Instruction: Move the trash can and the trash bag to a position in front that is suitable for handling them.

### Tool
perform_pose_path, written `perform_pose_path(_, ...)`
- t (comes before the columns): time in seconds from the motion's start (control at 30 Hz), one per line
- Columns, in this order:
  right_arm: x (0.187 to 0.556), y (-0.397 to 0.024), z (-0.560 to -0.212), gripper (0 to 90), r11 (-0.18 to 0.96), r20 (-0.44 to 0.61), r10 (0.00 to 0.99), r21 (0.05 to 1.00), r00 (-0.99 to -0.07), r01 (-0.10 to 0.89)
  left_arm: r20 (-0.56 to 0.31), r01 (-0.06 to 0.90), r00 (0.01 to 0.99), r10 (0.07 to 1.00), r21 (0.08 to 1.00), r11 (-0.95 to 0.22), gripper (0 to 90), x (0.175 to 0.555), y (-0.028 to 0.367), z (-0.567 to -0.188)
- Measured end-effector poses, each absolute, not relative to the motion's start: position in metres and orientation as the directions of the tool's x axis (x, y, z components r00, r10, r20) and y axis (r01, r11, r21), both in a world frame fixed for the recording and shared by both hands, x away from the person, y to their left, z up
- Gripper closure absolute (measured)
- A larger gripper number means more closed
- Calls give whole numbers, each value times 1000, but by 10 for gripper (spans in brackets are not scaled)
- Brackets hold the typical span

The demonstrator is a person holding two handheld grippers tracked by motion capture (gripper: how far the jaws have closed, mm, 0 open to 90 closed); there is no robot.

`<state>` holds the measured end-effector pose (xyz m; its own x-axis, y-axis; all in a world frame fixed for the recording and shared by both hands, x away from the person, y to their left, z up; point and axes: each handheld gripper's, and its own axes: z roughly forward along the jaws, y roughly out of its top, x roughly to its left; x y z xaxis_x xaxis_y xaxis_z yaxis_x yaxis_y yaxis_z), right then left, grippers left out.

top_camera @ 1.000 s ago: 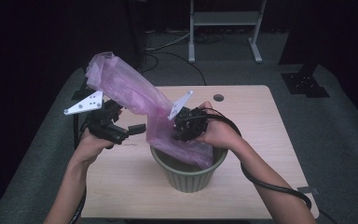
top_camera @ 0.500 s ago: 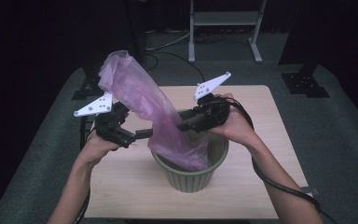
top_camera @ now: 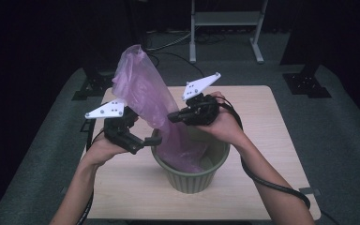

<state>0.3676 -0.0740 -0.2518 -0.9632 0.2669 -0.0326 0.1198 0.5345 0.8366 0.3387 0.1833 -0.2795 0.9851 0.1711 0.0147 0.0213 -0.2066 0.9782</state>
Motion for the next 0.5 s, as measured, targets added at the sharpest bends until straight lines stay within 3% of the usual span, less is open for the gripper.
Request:
perform_pose_path(0.33, 353, -103, -261, 894, 564, -21, 241, 817, -970, 122, 37, -3, 987, 155, 976, -218, 69, 337, 182, -282)
perform_pose_path(0.4, 355, -104, -254, 707, 534, -17, 247, 837, -969, 121, 19, 12, 990, 142, 977, -214, 69, 335, 177, -282)
perform_pose_path(0.43, 355, -104, -254, 707, 534, -17, 247, 837, -969, 121, 19, 12, 990, 142, 977, -214, 69, 335, 177, -282)
perform_pose_path(0.47, 356, -98, -249, 621, 522, -22, 240, 846, -971, 110, 7, 23, 991, 135, 976, -217, 69, 333, 173, -282)
perform_pose_path(0.5, 357, -97, -248, 601, 519, -23, 232, 849, -973, 104, 4, 25, 991, 133, 976, -216, 69, 332, 172, -281)
